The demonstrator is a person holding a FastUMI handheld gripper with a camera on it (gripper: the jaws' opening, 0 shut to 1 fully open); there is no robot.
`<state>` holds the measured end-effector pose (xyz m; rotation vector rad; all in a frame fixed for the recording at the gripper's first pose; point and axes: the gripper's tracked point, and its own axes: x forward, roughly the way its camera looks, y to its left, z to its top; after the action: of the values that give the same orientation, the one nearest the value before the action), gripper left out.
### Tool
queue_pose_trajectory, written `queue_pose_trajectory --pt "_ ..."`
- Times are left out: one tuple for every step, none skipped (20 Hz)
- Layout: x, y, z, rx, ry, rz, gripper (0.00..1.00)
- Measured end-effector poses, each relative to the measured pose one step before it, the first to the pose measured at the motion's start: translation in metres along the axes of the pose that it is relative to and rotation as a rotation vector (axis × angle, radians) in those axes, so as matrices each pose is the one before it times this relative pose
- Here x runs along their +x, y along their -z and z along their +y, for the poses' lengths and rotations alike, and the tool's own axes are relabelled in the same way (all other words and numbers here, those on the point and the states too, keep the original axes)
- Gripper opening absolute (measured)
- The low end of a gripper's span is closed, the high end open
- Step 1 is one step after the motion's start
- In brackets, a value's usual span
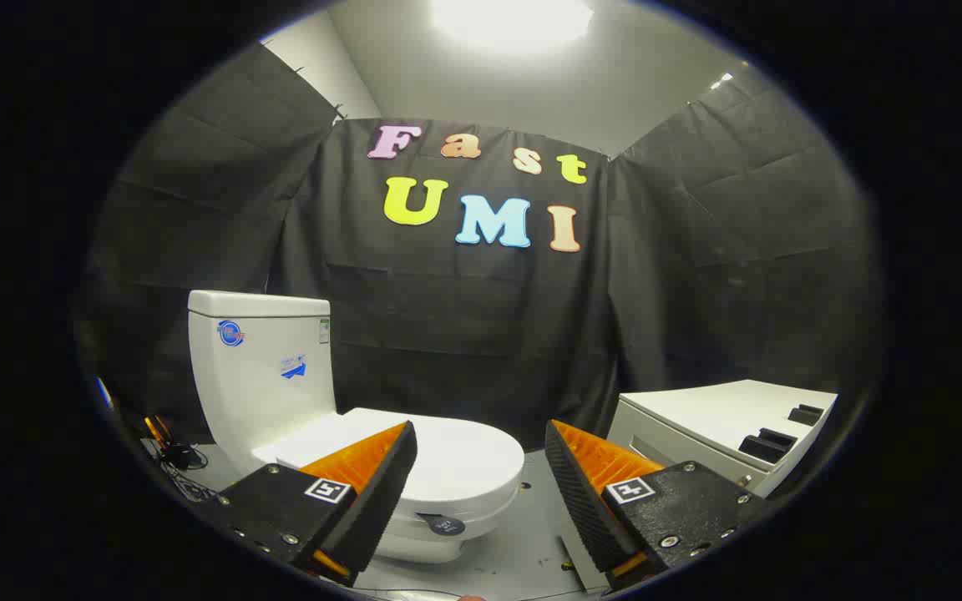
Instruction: Open the toilet lid.
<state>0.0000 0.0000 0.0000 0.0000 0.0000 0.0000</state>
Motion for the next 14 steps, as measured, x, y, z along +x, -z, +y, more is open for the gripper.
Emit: queue_pose_trajectory --pt "0.00022 -0.00026 -0.0007 0.00229 0.0021 -0.00074 0.95" --pt "0.00038 -0.00132 -0.001 0.00501 0.00226 -0.00156 0.95" --pt "0.00002 -0.0002 -0.00111 0.0065 0.00209 -0.00197 0.95" --pt "-0.00138 -0.00052 -0.00097 0.00551 0.00135 -0.00173 0.95" --pt "-0.0005 -0.00038 -0.0009 0.00716 0.00225 -0.00279 0.95" --pt "-0.0012 -0.00123 -0.00076 0.00869 0.00178 -0.00311 0.95" --pt "0.00014 -0.00005 0.00007 0.00792 -0.00033 -0.00319 0.95" --pt "0.00013 -0.00089 -0.00026 0.004 0.00018 -0.00236 0.95" --pt "-0.00033 0.00049 -0.00043 0.00066 0.00099 -0.00081 0.95" --pt "-0.00041 0.00018 -0.00038 0.00146 0.00096 0.00045 0.95" --pt "0.00036 0.00127 0.00016 0.00336 -0.00033 0.00219 0.95" --pt "-0.00019 0.00045 0.00077 0.0044 -0.00313 0.00203 0.95" --pt "0.0004 0.00089 0.00018 0.00277 -0.00204 0.00159 0.95" --pt "0.00052 0.00041 0.0002 0.00138 -0.00151 0.00147 0.95"
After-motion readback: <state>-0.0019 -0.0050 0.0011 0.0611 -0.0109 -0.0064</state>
